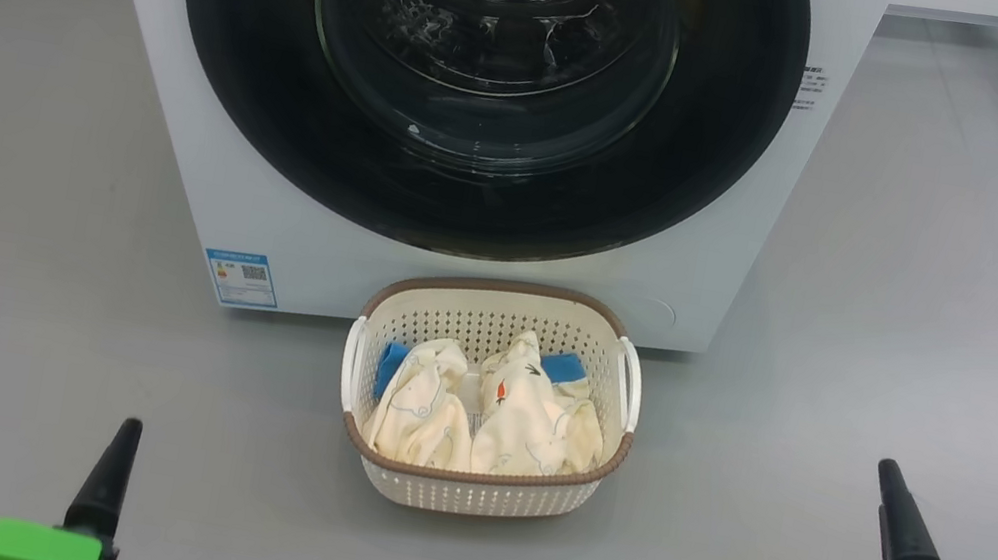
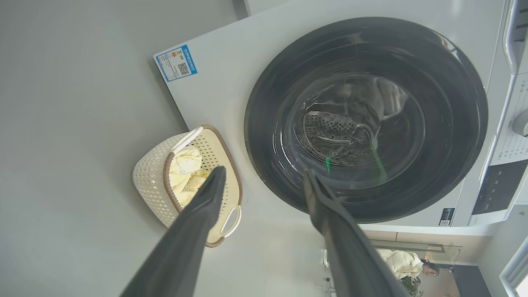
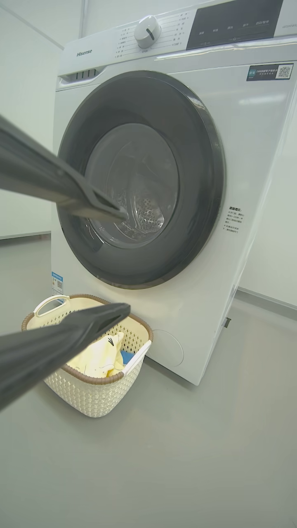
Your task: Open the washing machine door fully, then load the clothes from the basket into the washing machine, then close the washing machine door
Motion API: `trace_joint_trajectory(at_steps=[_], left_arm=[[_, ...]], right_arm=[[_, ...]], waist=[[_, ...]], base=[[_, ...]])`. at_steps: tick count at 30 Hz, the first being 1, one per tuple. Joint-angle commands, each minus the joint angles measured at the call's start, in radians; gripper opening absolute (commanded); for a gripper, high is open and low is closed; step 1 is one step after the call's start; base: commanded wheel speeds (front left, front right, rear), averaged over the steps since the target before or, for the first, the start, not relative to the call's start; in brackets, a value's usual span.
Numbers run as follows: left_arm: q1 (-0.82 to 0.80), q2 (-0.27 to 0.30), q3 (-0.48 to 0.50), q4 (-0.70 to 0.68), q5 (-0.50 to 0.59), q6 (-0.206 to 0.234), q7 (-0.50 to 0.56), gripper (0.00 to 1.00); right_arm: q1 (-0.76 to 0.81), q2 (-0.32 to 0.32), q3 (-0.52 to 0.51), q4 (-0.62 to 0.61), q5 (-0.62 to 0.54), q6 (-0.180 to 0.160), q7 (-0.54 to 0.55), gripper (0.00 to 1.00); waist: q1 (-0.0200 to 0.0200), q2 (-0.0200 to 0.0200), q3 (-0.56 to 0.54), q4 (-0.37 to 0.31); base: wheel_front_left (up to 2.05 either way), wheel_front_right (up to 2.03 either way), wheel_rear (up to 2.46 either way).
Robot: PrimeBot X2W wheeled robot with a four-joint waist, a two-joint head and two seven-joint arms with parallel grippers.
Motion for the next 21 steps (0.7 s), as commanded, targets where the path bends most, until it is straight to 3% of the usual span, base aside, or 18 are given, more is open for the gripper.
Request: trace_joint_trajectory(at_steps=[1,21], left_arm=[[-0.05,0.024,0.008,-0.043,0.037,0.0,-0.016,1.0],[-0.065,0.051,-0.008,-0.051,0.272,-0.001,-0.072,1.0]], right_arm=[[-0.065,-0.026,0.01,-0.041,-0.036,-0.001,-0.017,1.0],[-0.094,-0.044,0.041,-0.057,-0.285,-0.002,-0.073,1.0]], waist=[[0.0,0.0,-0.001,0.0],[0.0,0.0,0.0,0.002]], base=[[0.0,0.0,0.0],[0.0,0.0,0.0]])
